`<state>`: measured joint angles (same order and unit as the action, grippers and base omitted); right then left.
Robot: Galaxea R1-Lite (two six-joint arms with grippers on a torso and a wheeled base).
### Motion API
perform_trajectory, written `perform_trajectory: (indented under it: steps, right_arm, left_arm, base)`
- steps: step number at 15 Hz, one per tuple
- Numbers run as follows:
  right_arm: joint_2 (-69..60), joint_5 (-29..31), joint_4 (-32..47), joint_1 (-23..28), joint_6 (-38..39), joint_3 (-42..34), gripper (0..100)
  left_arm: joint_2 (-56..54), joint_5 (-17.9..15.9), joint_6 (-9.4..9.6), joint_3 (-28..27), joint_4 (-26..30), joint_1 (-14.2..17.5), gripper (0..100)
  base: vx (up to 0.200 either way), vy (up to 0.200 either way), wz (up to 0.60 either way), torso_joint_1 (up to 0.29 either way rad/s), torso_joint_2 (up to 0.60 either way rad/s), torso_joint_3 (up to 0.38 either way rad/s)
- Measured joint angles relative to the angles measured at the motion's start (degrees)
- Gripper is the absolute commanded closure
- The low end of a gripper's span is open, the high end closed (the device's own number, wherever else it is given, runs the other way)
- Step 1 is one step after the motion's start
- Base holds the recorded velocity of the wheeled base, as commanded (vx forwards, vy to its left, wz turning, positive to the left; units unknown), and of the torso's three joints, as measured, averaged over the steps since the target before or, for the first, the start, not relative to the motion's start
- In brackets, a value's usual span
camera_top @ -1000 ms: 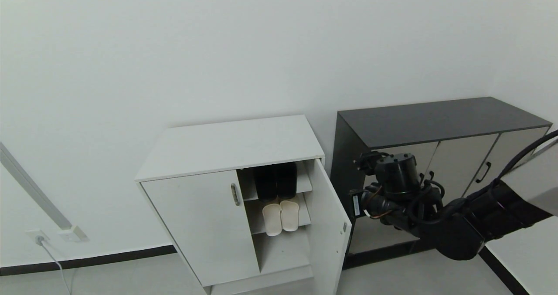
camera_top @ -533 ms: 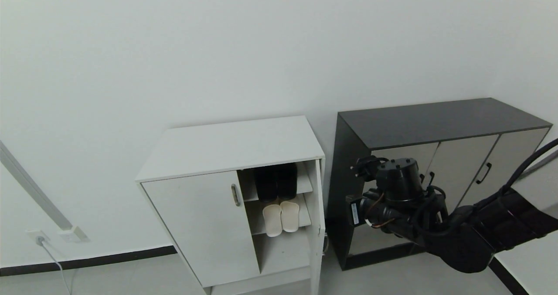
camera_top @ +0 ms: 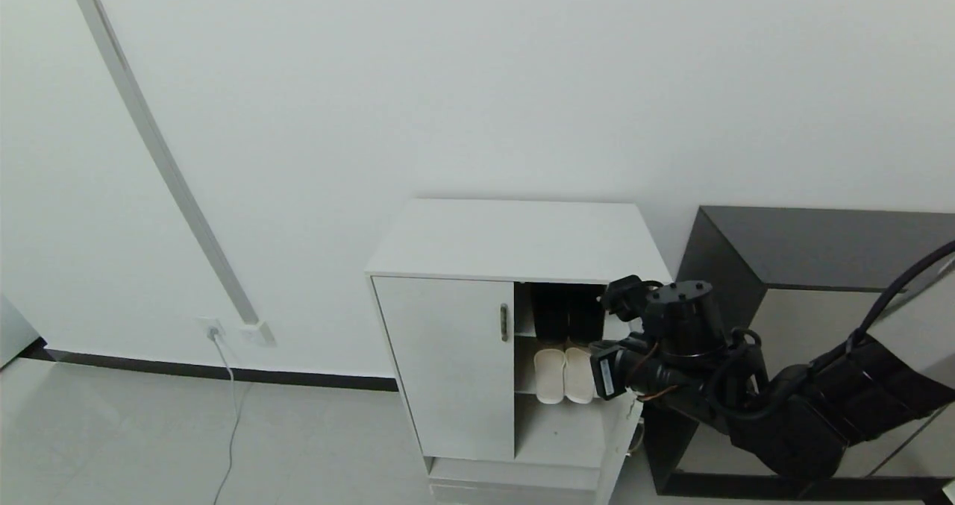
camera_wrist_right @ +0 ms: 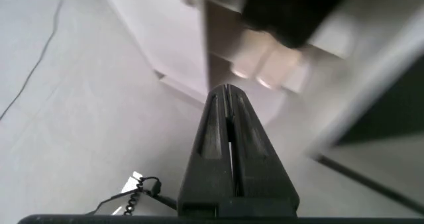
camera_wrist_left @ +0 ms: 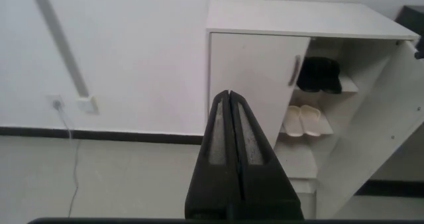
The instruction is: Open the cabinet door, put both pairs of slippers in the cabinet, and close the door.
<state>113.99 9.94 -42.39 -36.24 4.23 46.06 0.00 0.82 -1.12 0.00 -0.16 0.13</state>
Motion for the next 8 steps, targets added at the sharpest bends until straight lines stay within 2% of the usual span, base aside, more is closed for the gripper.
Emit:
perform_trajectory:
  steps: [2,4,8]
  right_arm:
    - [-0.05,1.23,0.16,1.0,-1.99,-0.13,100]
    - [0.0,6.12,0.27,2.43,-5.53,-0.35,100]
    - [0.23,9.98,0.73,5.81,-12.37,-3.06,100]
  left_arm:
    - [0.0,-0.02,0.01,0.0,-0.02,0.0,100]
    - [0.0,0.02,0.0,0.0,0.0,0.0,100]
    - [0.0,0.05,0.0,0.0,0.0,-0.04,100]
  base:
    - [0.0,0.0,0.0,0.0,0.0,0.0]
    - [0.0,0.0,0.0,0.0,0.0,0.0]
    - [0.0,0.0,0.0,0.0,0.0,0.0]
